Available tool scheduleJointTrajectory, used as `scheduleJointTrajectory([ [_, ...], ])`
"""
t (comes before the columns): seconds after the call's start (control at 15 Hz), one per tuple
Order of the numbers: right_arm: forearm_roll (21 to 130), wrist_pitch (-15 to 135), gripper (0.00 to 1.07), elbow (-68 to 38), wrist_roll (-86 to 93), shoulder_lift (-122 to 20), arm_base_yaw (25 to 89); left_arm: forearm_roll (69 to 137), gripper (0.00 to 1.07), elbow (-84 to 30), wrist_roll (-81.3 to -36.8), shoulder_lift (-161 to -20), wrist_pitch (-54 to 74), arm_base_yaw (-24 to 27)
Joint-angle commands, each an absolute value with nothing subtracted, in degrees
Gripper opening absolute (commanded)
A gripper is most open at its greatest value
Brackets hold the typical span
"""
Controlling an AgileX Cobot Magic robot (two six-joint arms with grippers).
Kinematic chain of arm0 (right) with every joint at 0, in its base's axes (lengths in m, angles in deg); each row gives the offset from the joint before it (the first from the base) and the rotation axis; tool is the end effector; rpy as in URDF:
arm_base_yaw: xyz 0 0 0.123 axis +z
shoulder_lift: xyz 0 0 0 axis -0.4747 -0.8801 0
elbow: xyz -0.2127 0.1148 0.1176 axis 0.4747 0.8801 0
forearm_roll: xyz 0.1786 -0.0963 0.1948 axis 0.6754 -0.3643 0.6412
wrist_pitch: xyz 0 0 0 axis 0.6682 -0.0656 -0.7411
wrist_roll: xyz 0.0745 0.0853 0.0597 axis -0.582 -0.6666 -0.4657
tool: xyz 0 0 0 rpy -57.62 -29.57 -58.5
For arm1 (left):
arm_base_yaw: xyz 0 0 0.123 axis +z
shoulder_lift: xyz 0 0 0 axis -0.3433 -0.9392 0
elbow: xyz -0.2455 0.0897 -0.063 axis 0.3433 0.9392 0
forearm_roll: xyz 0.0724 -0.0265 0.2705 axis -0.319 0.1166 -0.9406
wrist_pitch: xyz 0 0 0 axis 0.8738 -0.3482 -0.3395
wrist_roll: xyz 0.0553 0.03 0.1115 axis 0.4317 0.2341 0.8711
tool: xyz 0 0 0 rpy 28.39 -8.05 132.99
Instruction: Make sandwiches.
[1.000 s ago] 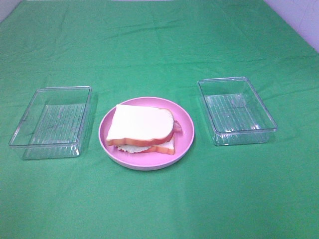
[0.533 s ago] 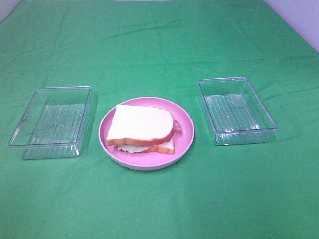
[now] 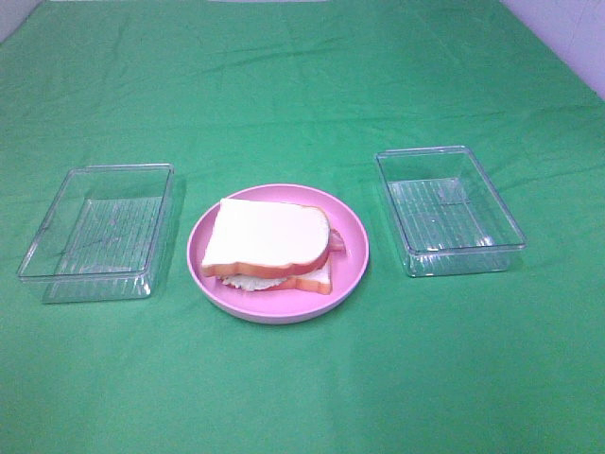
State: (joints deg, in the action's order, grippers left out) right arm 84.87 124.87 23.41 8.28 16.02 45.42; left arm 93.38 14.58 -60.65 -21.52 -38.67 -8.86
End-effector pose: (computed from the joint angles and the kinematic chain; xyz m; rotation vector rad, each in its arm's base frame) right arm 0.0636 0.0398 0.2756 -0.4769 2.0229 0.2940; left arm 0.0566 -0.0423 0.2771 0.5533 1.9723 -0.3959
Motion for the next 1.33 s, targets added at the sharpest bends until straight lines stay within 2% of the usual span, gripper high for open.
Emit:
scheduleJointTrajectory([
  [0.07,84.9,124.4,0.82,23.6,8.7,16.5,37.1,93.4,0.8,14.8,-60.6,-20.3,-38.4,0.5],
  [0.2,84.9,124.4,0.82,23.6,8.7,16.5,31.0,93.4,0.8,14.8,-60.6,-20.3,-38.4,7.0],
  [0.4,84.9,124.4,0.82,23.6,8.7,16.5,25.5,93.4,0.8,14.8,-60.6,-20.3,-38.4,15.3],
  [0.6,84.9,124.4,0.82,23.6,8.7,16.5,25.0,93.4,0.8,14.8,-60.6,-20.2,-38.4,19.7],
  [1.33,85.0,124.3,0.82,23.6,8.3,18.9,25.0,93.4,0.8,14.8,-60.6,-20.3,-38.4,20.0],
])
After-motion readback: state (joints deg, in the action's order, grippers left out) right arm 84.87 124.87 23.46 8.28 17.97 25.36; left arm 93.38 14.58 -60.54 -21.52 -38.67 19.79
